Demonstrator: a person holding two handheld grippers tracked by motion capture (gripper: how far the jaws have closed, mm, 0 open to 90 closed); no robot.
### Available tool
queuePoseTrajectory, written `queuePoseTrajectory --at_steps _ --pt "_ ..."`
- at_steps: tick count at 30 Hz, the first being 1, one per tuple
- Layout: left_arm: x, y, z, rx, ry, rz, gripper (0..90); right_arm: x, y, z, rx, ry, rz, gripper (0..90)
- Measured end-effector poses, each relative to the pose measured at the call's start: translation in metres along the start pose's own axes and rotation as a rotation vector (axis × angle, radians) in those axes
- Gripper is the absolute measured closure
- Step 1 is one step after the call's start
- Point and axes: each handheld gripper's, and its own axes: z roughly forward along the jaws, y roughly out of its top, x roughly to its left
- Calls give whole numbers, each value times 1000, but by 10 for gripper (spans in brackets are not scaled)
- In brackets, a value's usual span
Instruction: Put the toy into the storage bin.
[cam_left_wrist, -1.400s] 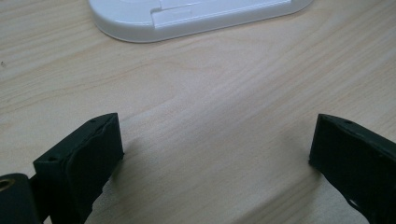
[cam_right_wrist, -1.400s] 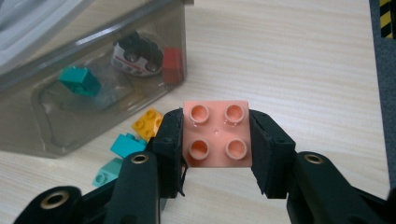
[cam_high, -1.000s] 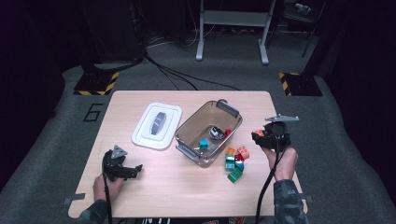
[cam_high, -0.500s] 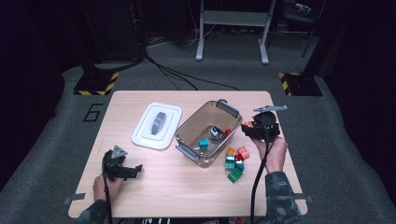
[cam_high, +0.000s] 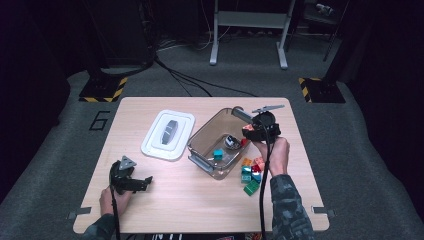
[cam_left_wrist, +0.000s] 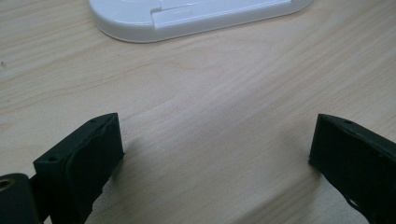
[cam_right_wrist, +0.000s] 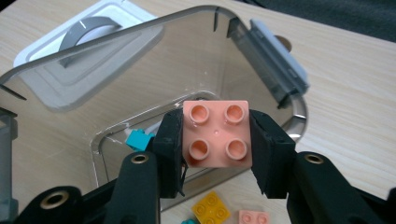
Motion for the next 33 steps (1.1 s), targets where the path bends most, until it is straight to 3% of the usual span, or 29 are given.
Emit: queuePoseTrajectory --at_steps 12,22,25,27,33 --pt "0 0 0 0 0 0 26 8 6 31 122 -10 -35 585" --pt "0 0 0 0 0 0 26 7 2 32 145 -31 -45 574" --pt "0 0 0 0 0 0 26 9 3 29 143 -36 -36 469" --pt "0 0 0 0 0 0 26 10 2 23 131 -48 -24 354" --pt "0 0 0 0 0 0 26 5 -4 7 70 -34 -5 229"
